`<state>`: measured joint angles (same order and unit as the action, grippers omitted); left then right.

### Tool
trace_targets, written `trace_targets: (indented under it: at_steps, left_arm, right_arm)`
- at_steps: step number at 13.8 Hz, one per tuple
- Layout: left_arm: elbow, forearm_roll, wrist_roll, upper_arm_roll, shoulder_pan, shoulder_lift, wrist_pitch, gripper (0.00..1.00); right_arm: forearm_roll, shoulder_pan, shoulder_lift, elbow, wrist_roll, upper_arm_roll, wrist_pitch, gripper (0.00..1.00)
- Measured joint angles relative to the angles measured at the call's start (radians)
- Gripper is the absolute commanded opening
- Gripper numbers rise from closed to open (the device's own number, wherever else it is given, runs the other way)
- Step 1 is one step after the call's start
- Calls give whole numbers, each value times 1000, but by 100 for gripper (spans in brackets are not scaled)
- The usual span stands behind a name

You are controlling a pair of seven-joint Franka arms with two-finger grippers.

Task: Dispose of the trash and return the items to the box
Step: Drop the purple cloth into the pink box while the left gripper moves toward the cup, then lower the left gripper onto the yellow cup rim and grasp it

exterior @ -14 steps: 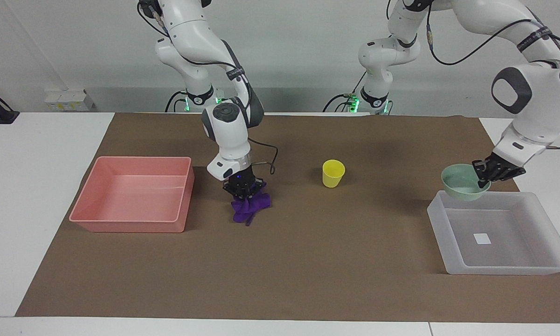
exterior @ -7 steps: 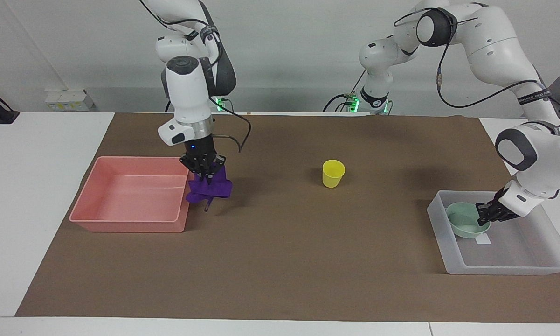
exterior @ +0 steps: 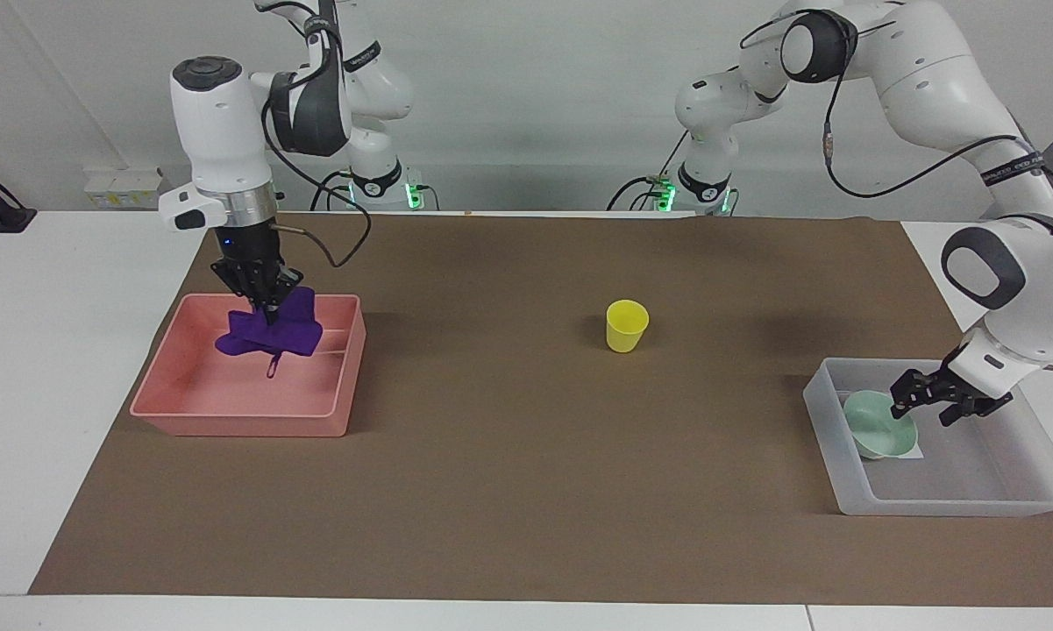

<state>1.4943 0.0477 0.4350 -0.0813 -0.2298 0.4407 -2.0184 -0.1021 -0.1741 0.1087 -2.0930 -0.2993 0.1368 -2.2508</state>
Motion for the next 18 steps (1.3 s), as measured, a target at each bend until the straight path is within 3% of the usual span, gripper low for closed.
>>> trace_targets:
  at_steps: [1, 2, 3, 4, 5, 9, 13, 18]
  left_arm:
    - [-1, 4, -13, -1, 35, -36, 31, 100]
    - [-1, 7, -52, -2, 72, -69, 84, 100]
    - [0, 8, -115, -5, 108, -95, 157, 100]
    - [1, 8, -184, -10, 142, -112, 224, 100]
    - [3, 8, -245, -15, 173, -121, 277, 100]
    - [56, 13, -383, -22, 314, -122, 349, 100]
    - [146, 34, -479, -25, 464, -126, 335, 100]
    - [241, 38, -484, -25, 529, -132, 295, 100]
  right_arm:
    - [0, -5, -3, -7, 0, 0, 0, 17]
    - [0, -10, -7, -14, 1, 0, 0, 47]
    - [0, -19, -13, -19, 4, 0, 0, 65]
    - [0, -31, -19, -21, 14, 0, 0, 68]
    - [0, -44, -23, -21, 31, 0, 0, 99]
    - [0, -53, -27, 47, 56, 4, 89, 100]
    - [1, -14, -32, 230, 57, 17, 327, 100]
    - [3, 31, -48, 391, 55, 19, 503, 100]
